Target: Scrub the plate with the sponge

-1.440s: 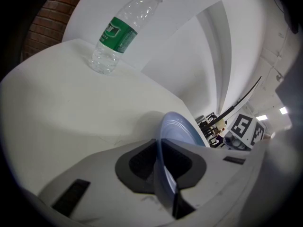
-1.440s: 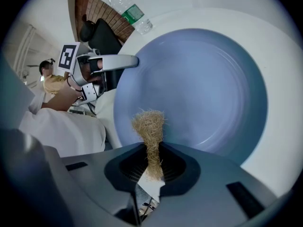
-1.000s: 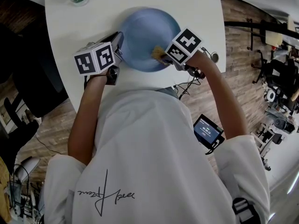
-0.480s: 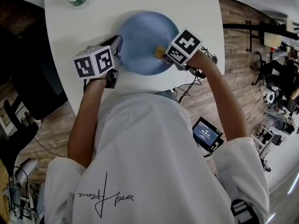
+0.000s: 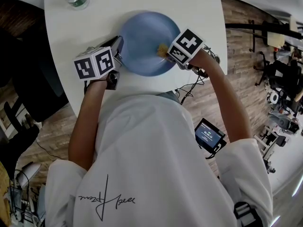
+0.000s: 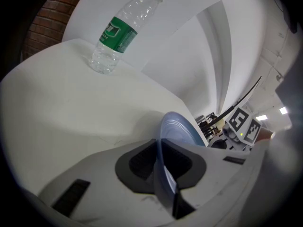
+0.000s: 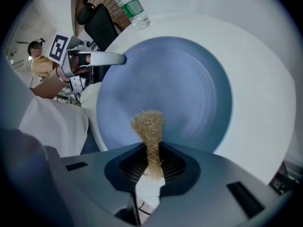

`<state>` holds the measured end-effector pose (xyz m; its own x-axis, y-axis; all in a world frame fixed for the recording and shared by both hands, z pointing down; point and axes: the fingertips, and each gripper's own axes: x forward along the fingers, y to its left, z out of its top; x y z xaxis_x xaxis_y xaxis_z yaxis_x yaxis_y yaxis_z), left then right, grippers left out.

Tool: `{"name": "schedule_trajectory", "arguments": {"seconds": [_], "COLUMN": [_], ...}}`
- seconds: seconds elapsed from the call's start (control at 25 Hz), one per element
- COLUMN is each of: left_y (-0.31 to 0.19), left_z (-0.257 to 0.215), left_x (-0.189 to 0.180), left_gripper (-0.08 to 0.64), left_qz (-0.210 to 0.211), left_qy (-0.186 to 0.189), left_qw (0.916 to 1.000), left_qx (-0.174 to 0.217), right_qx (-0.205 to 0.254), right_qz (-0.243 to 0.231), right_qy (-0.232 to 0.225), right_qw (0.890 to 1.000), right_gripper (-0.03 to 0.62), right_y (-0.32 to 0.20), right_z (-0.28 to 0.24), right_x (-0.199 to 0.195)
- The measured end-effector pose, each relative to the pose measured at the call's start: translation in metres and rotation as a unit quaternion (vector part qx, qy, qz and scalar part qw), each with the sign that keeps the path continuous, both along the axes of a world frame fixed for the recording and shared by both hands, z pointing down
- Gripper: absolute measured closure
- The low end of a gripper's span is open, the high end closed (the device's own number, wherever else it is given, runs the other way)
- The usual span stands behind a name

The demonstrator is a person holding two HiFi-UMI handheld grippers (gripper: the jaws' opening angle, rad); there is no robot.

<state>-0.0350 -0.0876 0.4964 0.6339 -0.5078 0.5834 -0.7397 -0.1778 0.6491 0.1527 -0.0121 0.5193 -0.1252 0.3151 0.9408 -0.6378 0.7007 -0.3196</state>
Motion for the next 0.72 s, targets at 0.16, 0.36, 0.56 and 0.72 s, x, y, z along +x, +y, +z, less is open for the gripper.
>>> {"name": "schedule_trajectory", "arguments": {"seconds": [0.16,0.36,0.56,0.72], "left_y": [0.000,0.000,-0.001,0.000], "left_z": [0.000,0.000,0.000,0.001], "left_x": [0.001,0.000,0.000,0.000], "left_gripper": [0.537,0.537,0.537,0.537], "left_qz": [0.000,0.000,0.001,0.001], "left_qy": [0.000,-0.001,0.000,-0.001], "left_qw": [1.0000,1.0000,1.0000,1.0000], "left_qx": [0.000,0.000,0.000,-0.001], "right_qx": [0.007,0.019,0.031,0.041], "right_qz": [-0.006,-0.016,-0.016,-0.021], "right_qy": [0.004,0.007,0.007,0.006], "right_qw": [1.000,1.000,0.999,0.999], "right_gripper": [0.548,0.548,0.548,0.548], "right_y": [-0.004,-0.010,-0.016,-0.021], "right_z": [0.000,0.000,0.000,0.001], "right_x": [0.002,0.002,0.004,0.005]}}
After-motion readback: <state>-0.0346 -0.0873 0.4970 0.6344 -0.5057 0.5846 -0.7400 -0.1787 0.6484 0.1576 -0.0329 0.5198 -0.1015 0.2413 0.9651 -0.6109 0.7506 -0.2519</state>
